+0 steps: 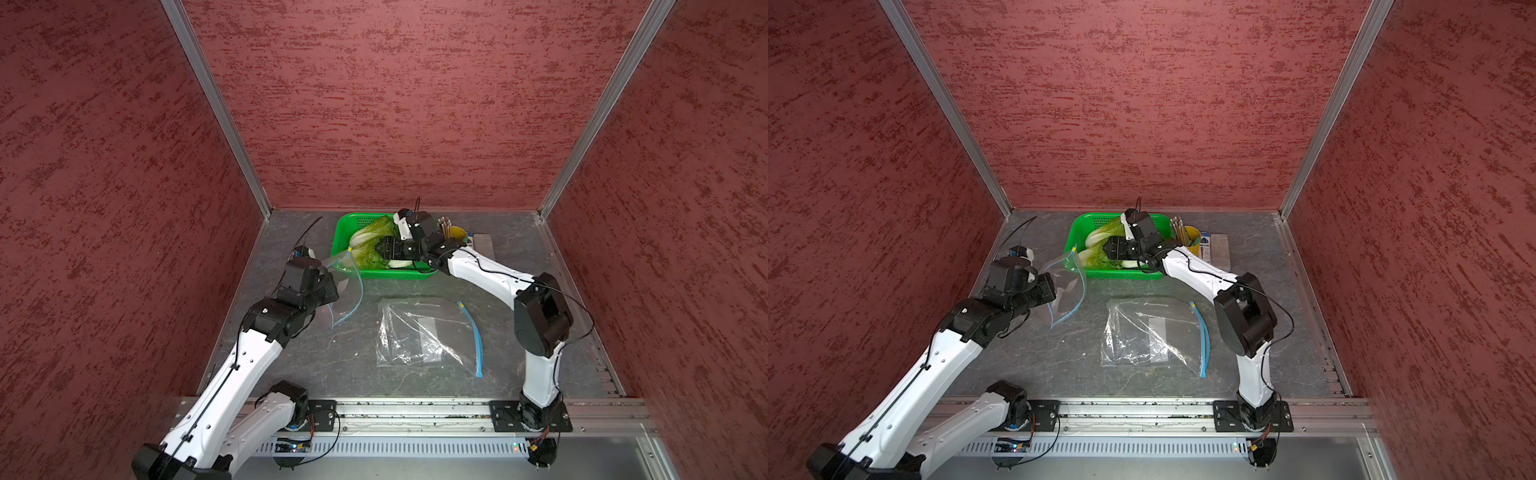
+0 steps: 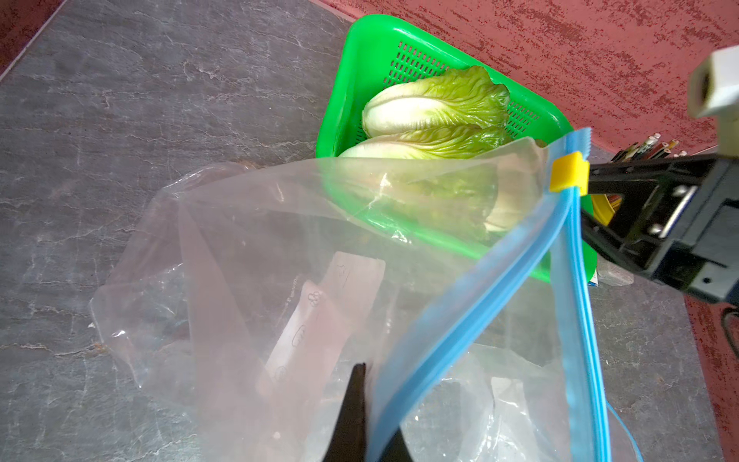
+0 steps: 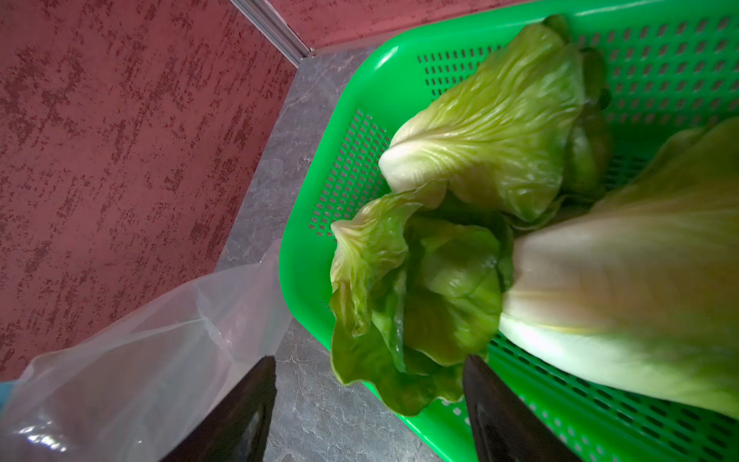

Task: Put the chinese cabbages into a zipper bag and zip it
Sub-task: Pick up the Chinese cabbage from the basket.

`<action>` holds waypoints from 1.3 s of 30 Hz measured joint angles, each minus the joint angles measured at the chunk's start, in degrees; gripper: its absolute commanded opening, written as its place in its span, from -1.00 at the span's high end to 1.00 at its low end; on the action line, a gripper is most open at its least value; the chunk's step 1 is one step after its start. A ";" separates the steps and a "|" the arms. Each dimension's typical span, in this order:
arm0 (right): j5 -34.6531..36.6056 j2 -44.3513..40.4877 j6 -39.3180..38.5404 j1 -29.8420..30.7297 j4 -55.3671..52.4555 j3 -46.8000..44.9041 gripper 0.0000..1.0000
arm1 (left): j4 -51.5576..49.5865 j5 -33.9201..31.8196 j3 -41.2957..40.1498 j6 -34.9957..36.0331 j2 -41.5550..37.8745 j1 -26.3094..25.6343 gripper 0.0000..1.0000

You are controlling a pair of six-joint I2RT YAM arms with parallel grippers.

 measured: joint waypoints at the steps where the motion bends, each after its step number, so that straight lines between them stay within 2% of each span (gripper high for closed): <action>1: -0.28 0.81 0.02 0.15 -0.02 0.55 -0.53 | 0.17 0.02 -0.17 -0.15 0.00 -0.07 1.00; 5: -0.85 4.52 0.00 0.92 0.00 3.13 -0.52 | 0.90 0.04 -0.85 -0.79 0.00 -0.26 1.00; 14: -0.83 10.56 0.17 1.03 0.07 8.37 -0.29 | 2.25 -0.02 -1.29 -1.01 0.00 -0.33 1.00; 29: -1.99 12.61 1.09 1.03 3.26 9.09 0.53 | 2.73 -0.26 -1.29 -0.83 -0.28 -0.37 1.00; 33: -2.23 12.61 1.46 1.03 4.31 9.09 0.69 | 2.29 -0.22 -1.27 -0.48 -0.44 -0.37 1.00; 39: -2.32 11.58 1.75 1.03 6.75 8.07 0.77 | -0.33 -0.26 0.00 0.24 -0.72 -0.35 1.00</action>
